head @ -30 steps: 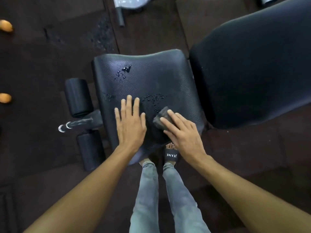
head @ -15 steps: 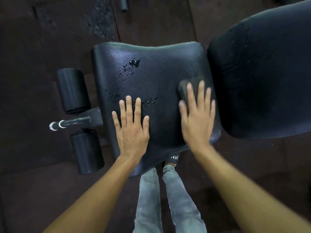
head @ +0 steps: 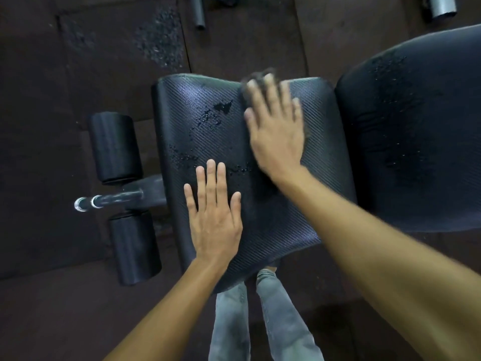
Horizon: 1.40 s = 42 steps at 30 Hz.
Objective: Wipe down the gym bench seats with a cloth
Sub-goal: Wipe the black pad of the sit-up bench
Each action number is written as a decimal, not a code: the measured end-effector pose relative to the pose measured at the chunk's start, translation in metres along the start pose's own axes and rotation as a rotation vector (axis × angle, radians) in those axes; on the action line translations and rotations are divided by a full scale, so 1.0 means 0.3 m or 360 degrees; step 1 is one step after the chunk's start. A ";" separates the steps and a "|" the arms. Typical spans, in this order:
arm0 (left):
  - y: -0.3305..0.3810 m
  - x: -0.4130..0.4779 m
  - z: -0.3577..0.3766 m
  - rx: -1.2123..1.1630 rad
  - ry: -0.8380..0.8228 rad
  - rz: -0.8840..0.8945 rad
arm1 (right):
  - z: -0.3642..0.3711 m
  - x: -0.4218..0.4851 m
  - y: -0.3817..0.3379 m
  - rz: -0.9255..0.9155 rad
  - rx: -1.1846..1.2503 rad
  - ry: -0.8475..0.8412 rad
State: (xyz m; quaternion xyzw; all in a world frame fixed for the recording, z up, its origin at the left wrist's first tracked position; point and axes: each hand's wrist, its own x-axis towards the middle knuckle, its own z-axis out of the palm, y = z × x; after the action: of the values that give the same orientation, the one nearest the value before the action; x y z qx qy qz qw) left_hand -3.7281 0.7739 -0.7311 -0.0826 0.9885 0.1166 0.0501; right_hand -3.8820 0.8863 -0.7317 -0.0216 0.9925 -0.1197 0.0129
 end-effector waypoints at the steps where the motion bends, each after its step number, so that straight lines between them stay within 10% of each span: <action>1: 0.000 -0.001 -0.001 -0.0048 0.0016 -0.0014 | -0.003 -0.095 -0.006 -0.0194 -0.0019 -0.0013; 6: 0.001 -0.002 0.003 -0.0085 0.0020 -0.0045 | -0.082 -0.512 0.218 -0.0545 -0.0163 -0.0174; 12: 0.004 -0.002 0.008 0.0010 0.0044 -0.0048 | -0.046 -0.053 0.166 0.0082 -0.0058 -0.0045; 16: 0.002 0.004 -0.004 -0.0128 0.0054 -0.0042 | 0.040 0.070 -0.119 -0.0044 0.0017 -0.0079; 22: 0.048 0.129 -0.097 -0.0473 0.0334 -0.0263 | -0.060 0.069 -0.120 -0.0027 0.0999 -0.0282; 32: 0.259 0.537 -0.050 -0.0322 0.0016 -0.0402 | -0.017 0.017 0.163 0.0176 0.0205 -0.0084; 42: 0.013 0.669 -0.092 -0.0253 0.0084 -0.0491 | -0.002 0.014 0.155 0.0222 0.0197 0.0022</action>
State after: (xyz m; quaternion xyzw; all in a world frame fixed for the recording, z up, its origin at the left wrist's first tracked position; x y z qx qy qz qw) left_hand -3.9279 0.7405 -0.7273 -0.2400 0.9527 0.1832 0.0346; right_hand -3.8881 0.9312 -0.7424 0.0491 0.9824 -0.1798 0.0156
